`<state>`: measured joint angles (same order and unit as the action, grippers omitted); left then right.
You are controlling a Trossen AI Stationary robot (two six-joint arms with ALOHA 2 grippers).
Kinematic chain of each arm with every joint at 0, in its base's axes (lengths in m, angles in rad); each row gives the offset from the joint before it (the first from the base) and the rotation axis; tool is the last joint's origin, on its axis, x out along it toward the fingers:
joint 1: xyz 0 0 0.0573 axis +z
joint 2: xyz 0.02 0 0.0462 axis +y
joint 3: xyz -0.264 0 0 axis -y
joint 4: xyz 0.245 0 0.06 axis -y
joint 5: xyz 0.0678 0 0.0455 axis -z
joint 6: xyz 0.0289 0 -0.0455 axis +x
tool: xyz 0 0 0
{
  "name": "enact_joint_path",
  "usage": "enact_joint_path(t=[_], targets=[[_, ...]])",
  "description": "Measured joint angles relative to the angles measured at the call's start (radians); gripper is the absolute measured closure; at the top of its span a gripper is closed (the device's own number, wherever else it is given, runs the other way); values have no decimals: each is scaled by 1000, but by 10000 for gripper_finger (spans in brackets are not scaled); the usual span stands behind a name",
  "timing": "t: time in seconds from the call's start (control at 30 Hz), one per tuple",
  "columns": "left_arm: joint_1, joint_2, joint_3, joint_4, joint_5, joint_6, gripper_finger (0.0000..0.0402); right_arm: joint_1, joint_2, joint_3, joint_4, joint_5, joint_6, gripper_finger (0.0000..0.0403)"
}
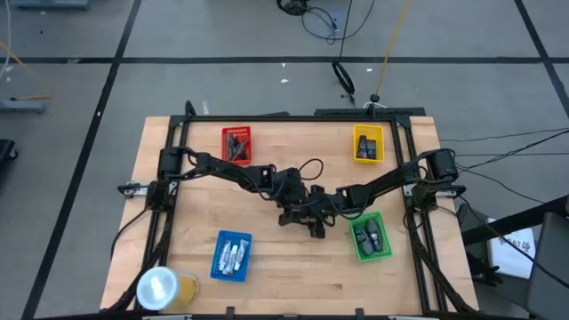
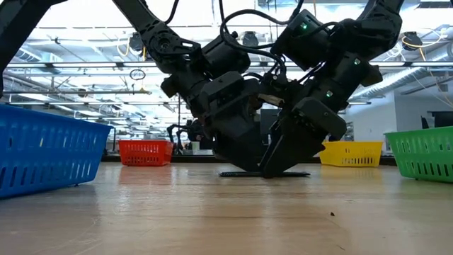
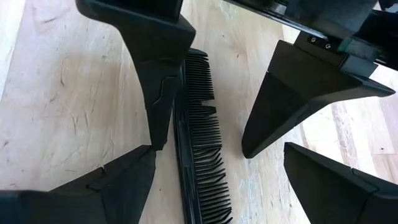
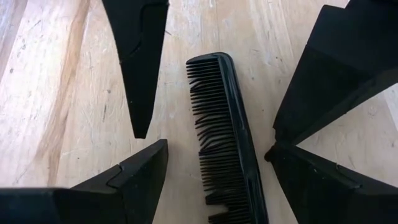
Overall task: Pick & Place Travel size toiletries
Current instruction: Put the black comb into orange basket
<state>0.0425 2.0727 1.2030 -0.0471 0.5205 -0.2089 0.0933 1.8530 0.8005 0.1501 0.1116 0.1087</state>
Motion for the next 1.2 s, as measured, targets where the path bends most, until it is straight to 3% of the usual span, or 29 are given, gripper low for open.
enact_joint_path(t=[0.23, 0.6, 1.2], targets=[[3, -1, 3, -120, -63, -31, 53, 0, 1, 0, -4, -8, -3, 122], [-15, 0, -1, -78, -27, -49, 53, 0, 2, 0, 0, -7, -10, 122], [-3, 9, -7, 60, 217, -86, 53, 0, 2, 0, 8, -13, -31, 122]])
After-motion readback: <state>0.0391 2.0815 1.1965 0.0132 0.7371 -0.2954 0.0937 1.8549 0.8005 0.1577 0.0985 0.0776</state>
